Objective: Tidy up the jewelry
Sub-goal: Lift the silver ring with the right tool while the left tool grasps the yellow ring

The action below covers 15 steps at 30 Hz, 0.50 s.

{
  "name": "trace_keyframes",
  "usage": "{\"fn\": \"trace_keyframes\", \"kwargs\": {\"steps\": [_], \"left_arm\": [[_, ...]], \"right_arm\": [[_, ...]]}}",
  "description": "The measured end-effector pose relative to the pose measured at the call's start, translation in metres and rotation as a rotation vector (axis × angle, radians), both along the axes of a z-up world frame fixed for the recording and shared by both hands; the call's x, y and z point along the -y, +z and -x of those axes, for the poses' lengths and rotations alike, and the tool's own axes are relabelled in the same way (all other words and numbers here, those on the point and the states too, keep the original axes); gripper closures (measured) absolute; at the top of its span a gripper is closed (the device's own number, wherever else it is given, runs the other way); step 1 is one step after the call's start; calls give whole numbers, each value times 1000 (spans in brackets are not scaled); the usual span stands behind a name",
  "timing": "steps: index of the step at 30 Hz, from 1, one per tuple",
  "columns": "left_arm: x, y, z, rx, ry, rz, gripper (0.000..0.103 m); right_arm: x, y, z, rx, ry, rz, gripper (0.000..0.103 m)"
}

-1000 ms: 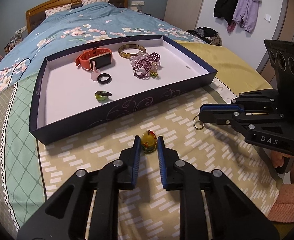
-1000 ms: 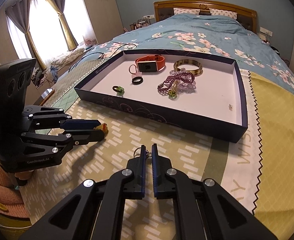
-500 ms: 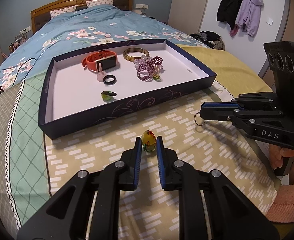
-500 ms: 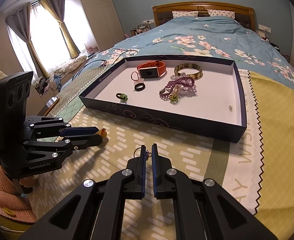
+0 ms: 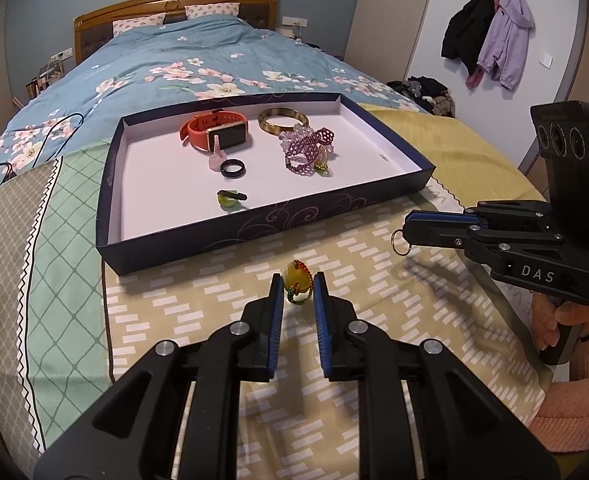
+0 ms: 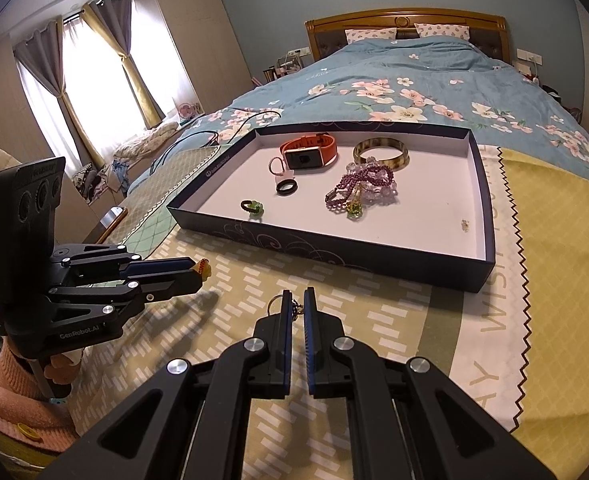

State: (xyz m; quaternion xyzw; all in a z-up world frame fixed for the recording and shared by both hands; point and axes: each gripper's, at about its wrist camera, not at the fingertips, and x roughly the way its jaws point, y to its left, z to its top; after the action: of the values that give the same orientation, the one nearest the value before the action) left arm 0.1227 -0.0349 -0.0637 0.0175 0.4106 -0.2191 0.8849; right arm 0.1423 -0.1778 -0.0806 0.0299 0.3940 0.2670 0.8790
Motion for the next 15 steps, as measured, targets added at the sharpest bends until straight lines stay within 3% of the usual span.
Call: {"fn": "trace_keyframes", "kwargs": {"steps": [15], "left_arm": [[-6, 12, 7, 27, 16, 25, 88]], "right_arm": [[1, 8, -3, 27, -10, -27, 99]]}}
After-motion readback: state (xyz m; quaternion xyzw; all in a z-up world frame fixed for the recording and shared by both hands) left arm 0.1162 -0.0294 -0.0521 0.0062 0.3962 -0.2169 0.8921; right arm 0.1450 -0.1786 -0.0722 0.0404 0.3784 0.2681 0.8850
